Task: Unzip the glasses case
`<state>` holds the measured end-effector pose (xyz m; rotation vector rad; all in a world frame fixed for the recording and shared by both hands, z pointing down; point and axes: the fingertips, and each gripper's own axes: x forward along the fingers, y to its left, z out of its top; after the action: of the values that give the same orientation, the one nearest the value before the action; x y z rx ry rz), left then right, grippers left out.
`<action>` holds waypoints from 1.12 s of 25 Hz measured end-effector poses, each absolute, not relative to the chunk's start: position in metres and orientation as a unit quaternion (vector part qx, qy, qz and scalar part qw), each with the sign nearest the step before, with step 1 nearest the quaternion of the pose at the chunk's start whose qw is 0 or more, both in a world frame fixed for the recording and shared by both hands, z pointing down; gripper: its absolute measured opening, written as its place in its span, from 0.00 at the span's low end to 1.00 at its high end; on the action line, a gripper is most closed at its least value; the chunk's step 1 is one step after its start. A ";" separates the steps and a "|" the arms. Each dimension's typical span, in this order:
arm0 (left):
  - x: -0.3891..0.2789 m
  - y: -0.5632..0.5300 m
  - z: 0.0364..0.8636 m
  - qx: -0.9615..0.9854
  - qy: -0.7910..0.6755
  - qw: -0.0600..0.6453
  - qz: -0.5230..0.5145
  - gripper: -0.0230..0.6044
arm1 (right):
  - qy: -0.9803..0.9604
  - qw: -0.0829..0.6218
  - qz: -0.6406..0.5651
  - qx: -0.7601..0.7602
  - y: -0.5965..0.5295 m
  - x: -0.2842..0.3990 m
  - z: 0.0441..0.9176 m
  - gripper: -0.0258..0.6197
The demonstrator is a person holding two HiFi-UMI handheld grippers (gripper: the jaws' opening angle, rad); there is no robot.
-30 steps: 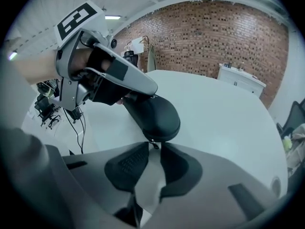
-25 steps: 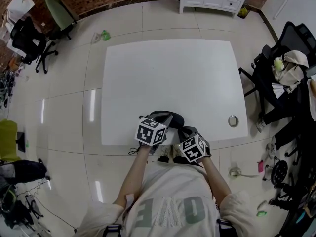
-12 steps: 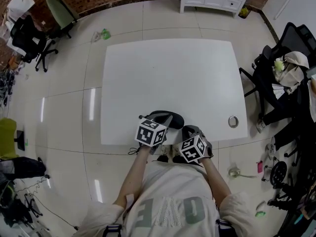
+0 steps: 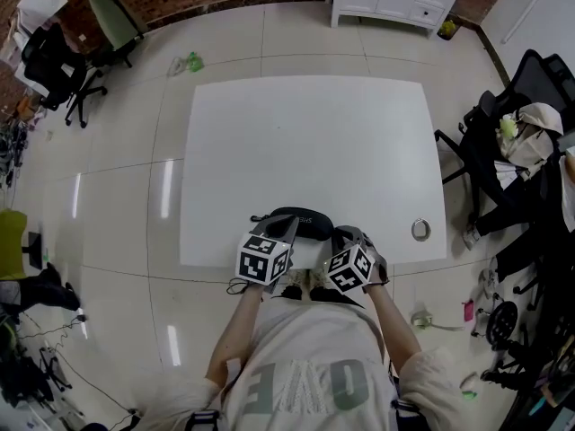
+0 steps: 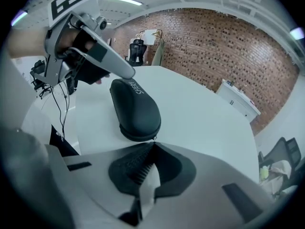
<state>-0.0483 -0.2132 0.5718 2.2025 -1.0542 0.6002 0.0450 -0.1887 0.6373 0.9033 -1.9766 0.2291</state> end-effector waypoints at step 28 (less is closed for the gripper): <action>0.009 -0.220 0.571 0.864 -0.336 0.227 0.297 0.04 | -0.845 0.427 0.090 0.310 -0.133 -0.008 0.633 0.04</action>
<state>0.0092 -0.2203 0.5714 2.3824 -0.9272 0.8182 -0.0076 -0.1331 0.6333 0.7739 -2.1100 0.2242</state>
